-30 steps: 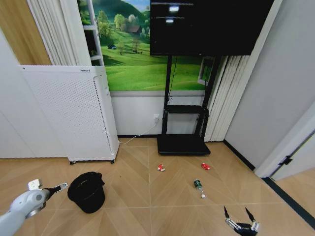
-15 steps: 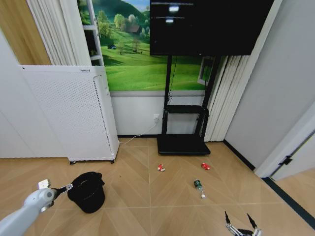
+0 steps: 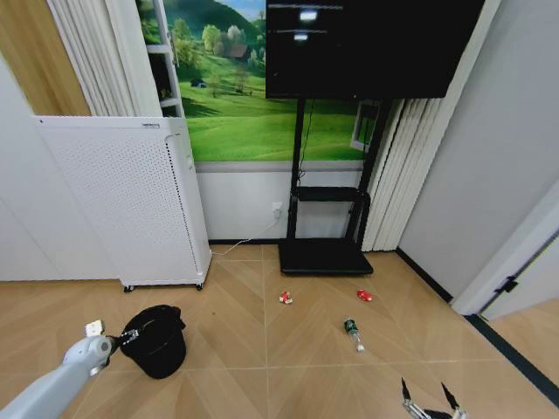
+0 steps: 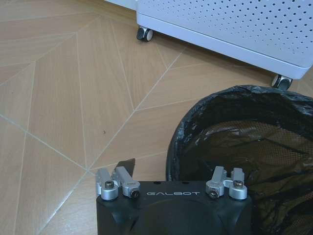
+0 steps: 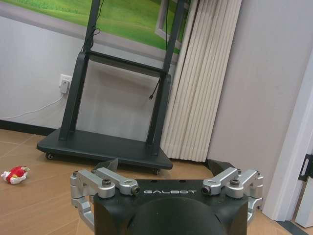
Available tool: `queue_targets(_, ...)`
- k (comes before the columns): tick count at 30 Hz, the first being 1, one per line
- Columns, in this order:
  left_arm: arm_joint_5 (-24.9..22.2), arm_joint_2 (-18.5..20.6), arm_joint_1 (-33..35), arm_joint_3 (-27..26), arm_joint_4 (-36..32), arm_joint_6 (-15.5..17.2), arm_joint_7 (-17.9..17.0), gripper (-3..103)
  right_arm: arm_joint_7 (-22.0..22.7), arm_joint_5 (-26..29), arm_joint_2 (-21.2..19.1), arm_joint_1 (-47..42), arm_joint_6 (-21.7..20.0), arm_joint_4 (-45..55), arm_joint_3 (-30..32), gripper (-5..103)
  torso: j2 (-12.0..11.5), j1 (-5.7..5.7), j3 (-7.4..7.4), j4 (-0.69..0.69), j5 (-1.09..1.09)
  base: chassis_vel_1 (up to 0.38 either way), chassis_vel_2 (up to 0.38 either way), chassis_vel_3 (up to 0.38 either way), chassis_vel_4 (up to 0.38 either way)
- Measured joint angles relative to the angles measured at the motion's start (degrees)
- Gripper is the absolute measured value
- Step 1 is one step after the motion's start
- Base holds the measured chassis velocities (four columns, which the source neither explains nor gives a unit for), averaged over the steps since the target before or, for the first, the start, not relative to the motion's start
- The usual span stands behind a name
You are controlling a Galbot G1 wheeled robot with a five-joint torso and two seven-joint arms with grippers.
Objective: Pick up the trash bin and place the garbage on the floor into it.
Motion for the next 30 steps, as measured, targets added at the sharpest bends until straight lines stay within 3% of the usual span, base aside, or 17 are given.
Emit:
queue_targets(4,0.77,-0.18,0.03,0.07,0.62,-0.64,0.44,65,0.00,0.01,0.33,-0.03,0.12,-0.06,-0.02,100,0.00,0.00,0.00,0.00,0.00,0.000,0.000,0.000,0.000)
queue_targets(8,1.67,-0.57,-0.11,0.22,1.06,-2.01,1.16,43,-0.14,-0.10,1.08,-0.24,0.55,-0.21,-0.01,100,0.00,0.00,0.00,-0.01,0.00,0.000,0.000,0.000,0.000)
queue_targets(10,1.93,-0.68,-0.13,0.24,1.06,-2.37,1.16,43,-0.19,-0.17,1.25,-0.31,0.64,-0.21,-0.01,100,0.00,0.00,0.00,-0.01,0.00,0.000,0.000,0.000,0.000)
queue_targets(14,2.40,-0.76,-0.03,0.26,0.82,-3.21,1.18,22,-0.24,-0.14,1.44,-0.43,0.80,-0.03,0.04,100,0.00,0.00,0.00,-0.01,0.00,0.000,0.000,0.000,0.000)
queue_targets(16,2.42,-0.76,0.04,0.23,0.71,-3.27,1.19,22,-0.25,-0.11,1.44,-0.44,0.83,0.01,0.06,100,0.00,0.00,0.00,-0.01,0.00,0.000,0.000,0.000,0.000)
queue_targets(18,2.47,-0.65,0.40,-0.08,0.31,-3.60,1.28,11,-0.29,-0.07,1.47,-0.44,0.90,0.08,0.13,100,0.00,0.00,0.00,-0.02,-0.01,0.000,0.000,0.000,0.000)
queue_targets(25,3.05,-0.49,2.04,-1.51,-0.62,-4.34,1.90,7,-0.33,-0.29,1.76,-0.56,1.06,0.52,0.23,100,0.00,0.00,0.00,-0.01,0.00,0.000,0.000,0.000,0.000)
queue_targets(30,3.08,0.28,5.42,-5.14,-6.37,-4.52,0.75,7,-0.19,-0.35,1.21,-0.47,1.51,1.38,1.08,100,0.00,0.00,0.00,0.00,-0.03,0.000,0.000,0.000,0.000)
